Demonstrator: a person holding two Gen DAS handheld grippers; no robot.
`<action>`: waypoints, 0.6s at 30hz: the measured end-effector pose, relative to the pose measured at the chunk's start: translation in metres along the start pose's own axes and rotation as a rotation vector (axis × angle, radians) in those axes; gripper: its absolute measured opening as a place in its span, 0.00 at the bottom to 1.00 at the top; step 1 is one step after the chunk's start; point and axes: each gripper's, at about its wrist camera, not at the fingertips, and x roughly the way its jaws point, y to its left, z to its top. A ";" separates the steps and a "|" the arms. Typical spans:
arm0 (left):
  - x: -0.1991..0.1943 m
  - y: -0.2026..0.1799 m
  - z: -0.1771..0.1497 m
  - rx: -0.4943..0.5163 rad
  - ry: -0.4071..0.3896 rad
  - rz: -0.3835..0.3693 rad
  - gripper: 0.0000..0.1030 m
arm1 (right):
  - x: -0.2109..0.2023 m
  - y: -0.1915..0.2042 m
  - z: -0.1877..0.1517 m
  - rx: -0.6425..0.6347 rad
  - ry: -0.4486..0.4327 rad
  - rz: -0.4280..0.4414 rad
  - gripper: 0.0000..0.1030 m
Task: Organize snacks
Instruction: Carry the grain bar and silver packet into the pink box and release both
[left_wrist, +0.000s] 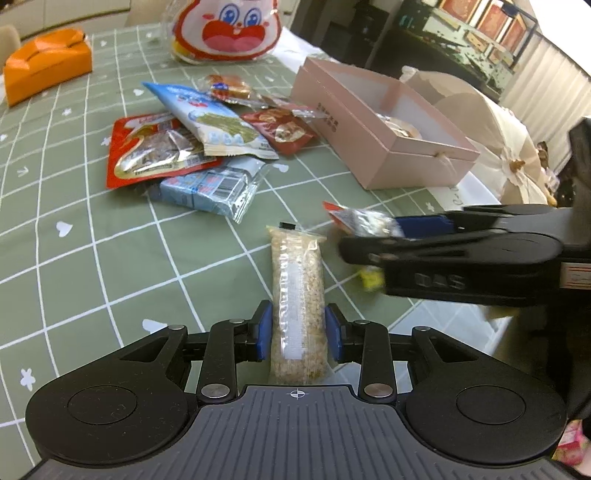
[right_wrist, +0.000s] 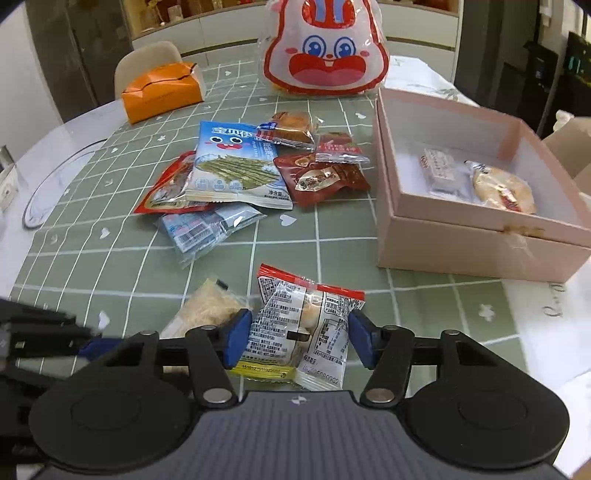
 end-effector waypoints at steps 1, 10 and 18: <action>0.000 -0.001 -0.002 0.004 -0.009 0.006 0.34 | -0.006 -0.002 -0.003 -0.011 -0.002 -0.008 0.54; -0.008 -0.041 0.008 0.046 0.002 -0.048 0.32 | -0.046 -0.047 -0.026 0.029 0.000 -0.085 0.54; -0.046 -0.089 0.107 0.068 -0.214 -0.197 0.32 | -0.119 -0.111 0.029 0.053 -0.178 -0.152 0.54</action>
